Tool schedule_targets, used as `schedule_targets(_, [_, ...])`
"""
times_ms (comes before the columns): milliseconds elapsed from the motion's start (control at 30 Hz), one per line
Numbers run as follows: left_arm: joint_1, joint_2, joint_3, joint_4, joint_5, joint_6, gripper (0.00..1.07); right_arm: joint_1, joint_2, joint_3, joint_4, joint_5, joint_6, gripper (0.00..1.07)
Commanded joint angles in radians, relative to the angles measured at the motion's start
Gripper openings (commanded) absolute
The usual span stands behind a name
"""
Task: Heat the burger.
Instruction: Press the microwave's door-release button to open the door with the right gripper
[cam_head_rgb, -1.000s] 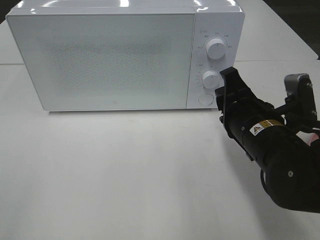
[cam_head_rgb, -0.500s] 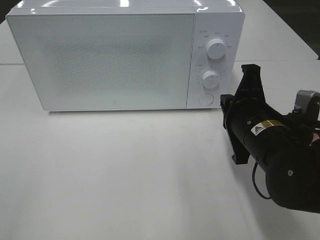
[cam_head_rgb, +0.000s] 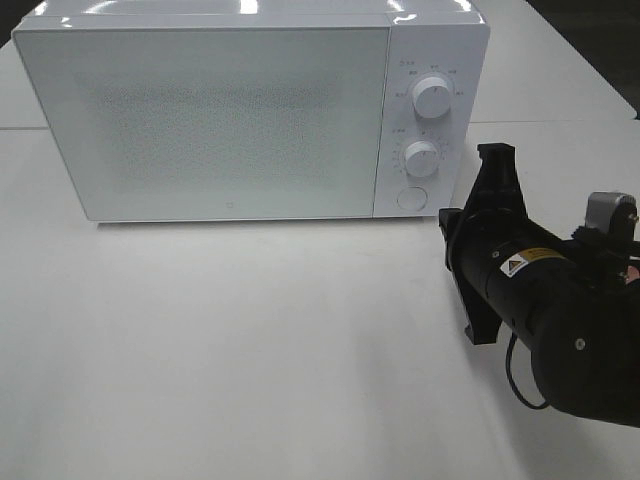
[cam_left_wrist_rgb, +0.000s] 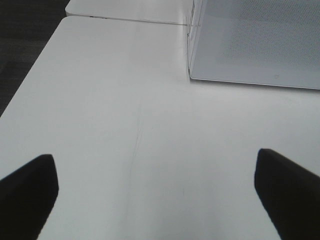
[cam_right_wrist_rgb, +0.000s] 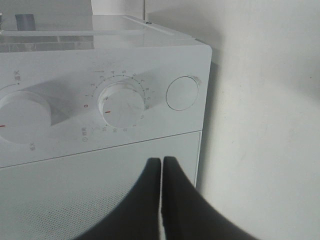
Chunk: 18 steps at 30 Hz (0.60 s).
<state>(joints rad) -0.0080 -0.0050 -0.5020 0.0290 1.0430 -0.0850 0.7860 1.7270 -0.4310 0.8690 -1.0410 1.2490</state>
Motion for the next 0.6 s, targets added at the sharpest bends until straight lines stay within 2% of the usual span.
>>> schedule_targets(33, [0.001, -0.022, 0.002, 0.003, -0.008, -0.001, 1.00, -0.001, -0.001, -0.009, 0.005, 0.008, -0.028, 0.00])
schedule_targets(200, [0.001, -0.022, 0.002, 0.003, -0.008, -0.001, 1.00, -0.021, 0.055, -0.036, 0.004, 0.038, -0.013, 0.00])
schedule_targets(600, [0.001, -0.022, 0.002, 0.003, -0.008, -0.001, 1.00, -0.126, 0.158, -0.148, -0.116, 0.091, 0.015, 0.00])
